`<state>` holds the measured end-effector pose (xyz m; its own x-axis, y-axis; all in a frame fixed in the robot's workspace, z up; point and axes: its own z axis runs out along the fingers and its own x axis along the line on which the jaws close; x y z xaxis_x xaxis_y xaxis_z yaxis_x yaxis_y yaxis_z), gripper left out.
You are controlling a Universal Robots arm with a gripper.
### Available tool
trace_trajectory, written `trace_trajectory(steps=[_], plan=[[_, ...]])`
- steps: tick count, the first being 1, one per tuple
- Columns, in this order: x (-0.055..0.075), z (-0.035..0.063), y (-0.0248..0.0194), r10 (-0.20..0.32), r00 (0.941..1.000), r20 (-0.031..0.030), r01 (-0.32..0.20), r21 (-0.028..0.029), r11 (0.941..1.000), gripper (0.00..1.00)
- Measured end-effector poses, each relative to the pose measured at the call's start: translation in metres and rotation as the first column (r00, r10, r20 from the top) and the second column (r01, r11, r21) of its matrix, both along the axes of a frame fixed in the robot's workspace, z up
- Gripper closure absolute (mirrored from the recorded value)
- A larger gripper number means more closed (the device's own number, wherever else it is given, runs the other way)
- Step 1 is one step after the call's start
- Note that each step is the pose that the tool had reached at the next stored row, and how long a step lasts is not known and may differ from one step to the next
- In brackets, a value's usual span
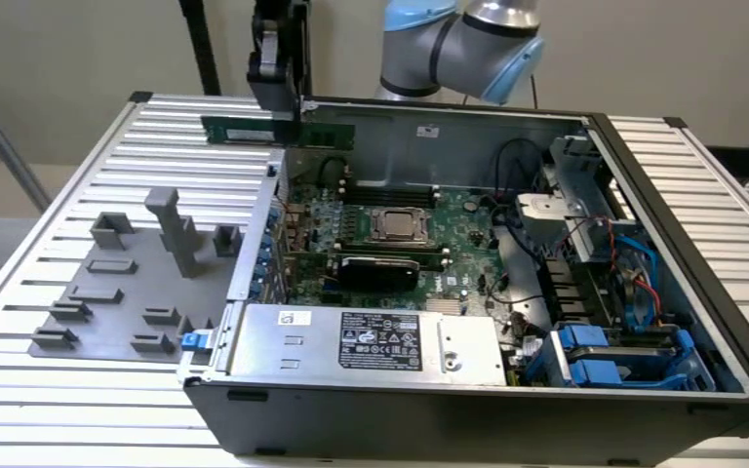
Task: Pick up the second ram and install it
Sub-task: 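Pick up the second ram and move it above second insertion slot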
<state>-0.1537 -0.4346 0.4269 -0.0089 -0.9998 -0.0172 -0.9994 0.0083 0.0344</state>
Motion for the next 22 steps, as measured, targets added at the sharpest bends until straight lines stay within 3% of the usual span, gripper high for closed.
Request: trace_trajectory(steps=[13,20,22], plan=[[0.045,-0.0233,0.0407,0.0,1.0,0.0,0.0,-0.0001,1.0,1.0],[0.073,-0.036,0.059,0.0,1.0,0.0,0.0,0.0,1.0,1.0],[0.082,-0.0396,0.0622,0.0,1.0,0.0,0.0,0.0,1.0,1.0]])
